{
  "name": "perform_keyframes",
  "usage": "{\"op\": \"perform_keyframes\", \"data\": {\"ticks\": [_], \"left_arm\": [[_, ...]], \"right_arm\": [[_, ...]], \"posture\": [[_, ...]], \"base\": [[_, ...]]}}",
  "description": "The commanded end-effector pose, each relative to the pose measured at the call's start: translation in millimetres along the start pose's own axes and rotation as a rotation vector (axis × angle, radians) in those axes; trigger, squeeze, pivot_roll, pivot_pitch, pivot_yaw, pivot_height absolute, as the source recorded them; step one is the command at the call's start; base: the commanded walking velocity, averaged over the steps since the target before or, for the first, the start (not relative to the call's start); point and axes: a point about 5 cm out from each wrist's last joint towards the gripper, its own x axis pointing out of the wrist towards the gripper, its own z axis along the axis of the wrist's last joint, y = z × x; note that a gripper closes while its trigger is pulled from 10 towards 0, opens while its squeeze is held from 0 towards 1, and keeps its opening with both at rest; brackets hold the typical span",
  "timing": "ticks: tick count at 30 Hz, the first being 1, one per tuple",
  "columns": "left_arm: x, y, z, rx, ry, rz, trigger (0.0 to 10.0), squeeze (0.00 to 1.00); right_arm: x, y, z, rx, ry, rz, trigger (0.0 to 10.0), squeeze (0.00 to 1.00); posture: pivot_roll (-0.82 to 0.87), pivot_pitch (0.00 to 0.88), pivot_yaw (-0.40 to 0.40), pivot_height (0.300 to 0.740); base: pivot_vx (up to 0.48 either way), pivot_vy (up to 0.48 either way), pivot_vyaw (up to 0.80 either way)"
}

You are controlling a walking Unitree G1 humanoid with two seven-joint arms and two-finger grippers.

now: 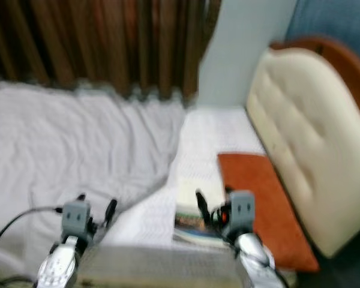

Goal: Clean up the room

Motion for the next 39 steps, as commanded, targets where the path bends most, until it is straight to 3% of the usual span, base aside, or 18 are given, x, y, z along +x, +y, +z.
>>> {"op": "perform_keyframes", "data": {"ticks": [1, 7, 15, 30, 36, 39], "left_arm": [[4.8, -1.7, 3.5, 0.007, 0.017, -0.013, 10.0, 0.00], [2.8, -0.8, -4.9, -0.019, 0.077, 0.001, 10.0, 0.00], [8.6, 10.7, -7.9, 0.020, 0.112, -0.009, 10.0, 0.00], [9.7, 9.3, -11.5, -0.077, 0.149, 0.047, 10.0, 0.00], [9.3, 11.3, -10.9, -0.043, 0.147, 0.053, 10.0, 0.00], [7.3, 8.9, 2.8, 0.021, 0.078, 0.043, 10.0, 0.00]], "right_arm": [[0.3, -4.4, -2.8, -0.006, 0.007, -0.025, 10.0, 0.00], [-4.6, -6.5, -5.9, -0.014, 0.003, -0.038, 10.0, 0.00], [-8.4, -4.3, -13.8, -0.016, 0.025, -0.041, 10.0, 0.00], [-10.7, -4.6, -23.8, -0.018, 0.075, -0.012, 10.0, 0.00], [-9.5, -3.7, -24.8, -0.005, 0.079, 0.003, 10.0, 0.00], [-11.8, -7.1, -26.9, 0.104, 0.082, -0.021, 10.0, 0.00]], "posture": [[0.04, 0.000, -0.054, 0.740], [0.02, 0.000, -0.050, 0.740], [0.01, 0.000, -0.034, 0.740], [0.01, 0.007, -0.043, 0.740], [0.02, 0.004, -0.042, 0.740], [0.02, 0.000, -0.043, 0.740]], "base": [[0.000, 0.480, 0.00], [0.000, 0.479, 0.00], [0.000, 0.479, 0.00], [0.000, 0.480, 0.00], [0.000, 0.480, 0.00], [0.000, 0.320, 0.00]]}}
